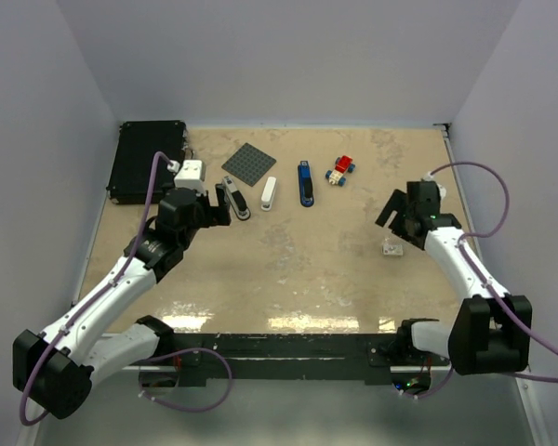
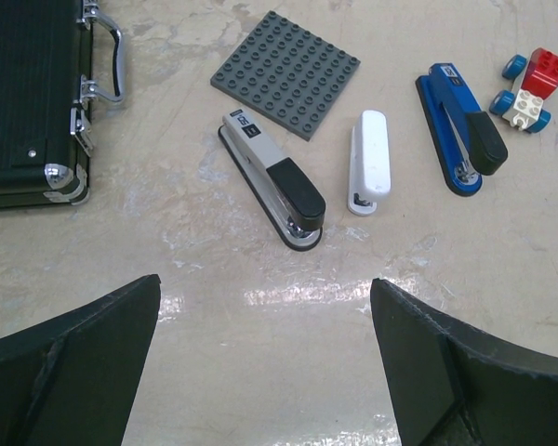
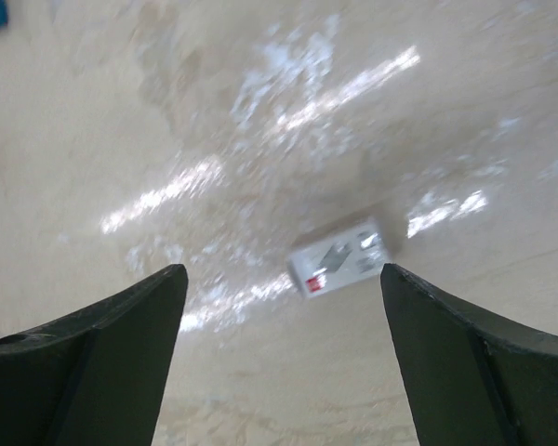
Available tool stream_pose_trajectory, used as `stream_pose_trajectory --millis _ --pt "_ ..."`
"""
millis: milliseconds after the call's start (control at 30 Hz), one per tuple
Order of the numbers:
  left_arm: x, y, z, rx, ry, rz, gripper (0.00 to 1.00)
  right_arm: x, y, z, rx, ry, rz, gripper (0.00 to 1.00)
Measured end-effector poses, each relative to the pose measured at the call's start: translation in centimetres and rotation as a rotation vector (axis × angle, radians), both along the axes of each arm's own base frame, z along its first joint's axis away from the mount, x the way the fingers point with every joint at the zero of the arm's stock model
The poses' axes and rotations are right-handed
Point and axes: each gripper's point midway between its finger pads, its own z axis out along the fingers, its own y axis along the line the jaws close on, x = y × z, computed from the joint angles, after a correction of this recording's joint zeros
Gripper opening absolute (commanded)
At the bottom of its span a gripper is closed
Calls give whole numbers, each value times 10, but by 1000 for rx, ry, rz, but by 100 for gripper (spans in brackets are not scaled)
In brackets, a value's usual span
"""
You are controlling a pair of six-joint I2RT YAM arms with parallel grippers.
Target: Load the staples into the stapler
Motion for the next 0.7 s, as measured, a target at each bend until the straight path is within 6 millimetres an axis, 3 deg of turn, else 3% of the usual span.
stream_pose_trajectory --millis 133,200,467,700 --pt "-2 -2 -6 -2 11 -16 99 7 -50 4 -27 -18 -122 86" --pt "-2 -4 -6 -5 14 -25 99 8 -60 -2 -27 -8 -136 84" --pt "-3 -7 -6 -12 17 -43 99 9 -49 -42 48 56 -59 80" --pt "-3 -11 -7 -18 19 -58 98 9 -40 -53 84 61 0 70"
